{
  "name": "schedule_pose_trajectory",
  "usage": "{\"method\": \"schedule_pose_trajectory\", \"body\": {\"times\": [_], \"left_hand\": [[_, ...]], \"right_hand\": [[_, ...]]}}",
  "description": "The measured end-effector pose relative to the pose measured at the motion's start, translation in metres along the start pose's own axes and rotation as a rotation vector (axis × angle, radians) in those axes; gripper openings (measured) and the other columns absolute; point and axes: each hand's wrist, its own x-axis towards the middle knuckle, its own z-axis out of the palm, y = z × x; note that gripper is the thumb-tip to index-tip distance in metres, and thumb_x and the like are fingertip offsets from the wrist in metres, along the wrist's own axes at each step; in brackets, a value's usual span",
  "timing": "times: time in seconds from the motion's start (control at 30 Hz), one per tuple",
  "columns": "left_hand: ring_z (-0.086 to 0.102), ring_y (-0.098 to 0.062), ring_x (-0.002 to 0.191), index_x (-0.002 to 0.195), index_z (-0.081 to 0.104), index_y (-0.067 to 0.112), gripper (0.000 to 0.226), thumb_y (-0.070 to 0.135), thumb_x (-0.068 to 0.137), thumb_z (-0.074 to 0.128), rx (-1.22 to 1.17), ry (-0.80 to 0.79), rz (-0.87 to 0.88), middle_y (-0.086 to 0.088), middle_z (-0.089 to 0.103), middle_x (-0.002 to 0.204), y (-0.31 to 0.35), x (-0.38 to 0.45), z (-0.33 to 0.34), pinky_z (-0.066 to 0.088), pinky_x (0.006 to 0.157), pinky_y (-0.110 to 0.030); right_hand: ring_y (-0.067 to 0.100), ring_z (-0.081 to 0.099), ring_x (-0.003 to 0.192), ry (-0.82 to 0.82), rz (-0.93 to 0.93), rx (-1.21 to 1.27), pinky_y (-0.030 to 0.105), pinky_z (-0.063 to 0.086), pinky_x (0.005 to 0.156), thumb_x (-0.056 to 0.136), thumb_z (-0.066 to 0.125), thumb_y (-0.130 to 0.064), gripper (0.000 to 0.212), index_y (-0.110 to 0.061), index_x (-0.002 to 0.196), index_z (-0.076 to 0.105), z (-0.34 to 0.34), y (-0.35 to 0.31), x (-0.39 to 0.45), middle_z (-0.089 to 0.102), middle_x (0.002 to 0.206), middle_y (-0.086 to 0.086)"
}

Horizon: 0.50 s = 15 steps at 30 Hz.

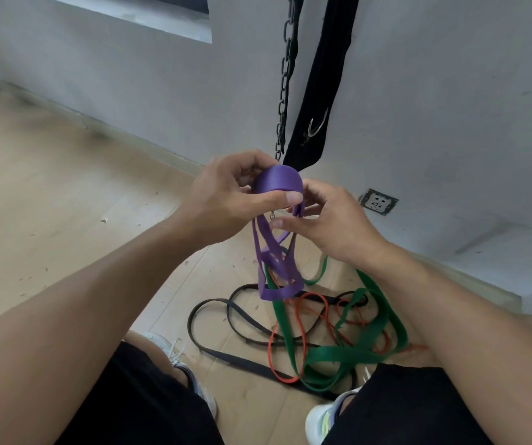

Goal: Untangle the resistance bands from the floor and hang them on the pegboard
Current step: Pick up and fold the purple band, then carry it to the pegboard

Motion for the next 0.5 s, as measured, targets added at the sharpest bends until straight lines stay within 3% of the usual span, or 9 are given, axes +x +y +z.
{"method": "schedule_pose_trajectory", "body": {"times": [0.13, 0.27, 0.5], "left_hand": [[0.07, -0.034, 0.08, 0.094, 0.074, 0.016, 0.032, 0.034, 0.074, 0.09, 0.029, 0.011, -0.009, -0.006, 0.076, 0.084, -0.0027, 0.0023, -0.0012, 0.057, 0.081, -0.058], [0.071, -0.034, 0.08, 0.094, 0.074, 0.015, 0.033, 0.034, 0.072, 0.09, 0.009, 0.023, -0.011, -0.007, 0.076, 0.084, -0.0024, 0.0015, -0.0001, 0.058, 0.079, -0.056], [0.068, -0.011, 0.072, 0.095, 0.075, 0.016, 0.027, 0.028, 0.076, 0.089, 0.034, 0.026, -0.001, -0.002, 0.075, 0.083, -0.0007, 0.001, -0.001, 0.057, 0.071, -0.028]], "right_hand": [[0.0, 0.069, 0.089, 0.0, 0.018, -0.006, 0.007, 0.051, 0.075, 0.083, 0.087, -0.033, 0.029, -0.022, 0.106, 0.073, -0.0019, 0.0022, 0.0009, 0.075, 0.094, -0.009], [0.002, 0.07, 0.089, 0.013, 0.007, -0.012, 0.012, 0.053, 0.079, 0.083, 0.087, -0.033, 0.03, -0.023, 0.107, 0.073, -0.0019, 0.0023, 0.0003, 0.075, 0.094, -0.01], [0.003, 0.071, 0.09, 0.003, 0.022, 0.01, 0.019, 0.057, 0.083, 0.082, 0.087, -0.036, 0.032, -0.026, 0.109, 0.073, -0.0021, 0.0007, -0.0007, 0.075, 0.096, -0.01]]}}
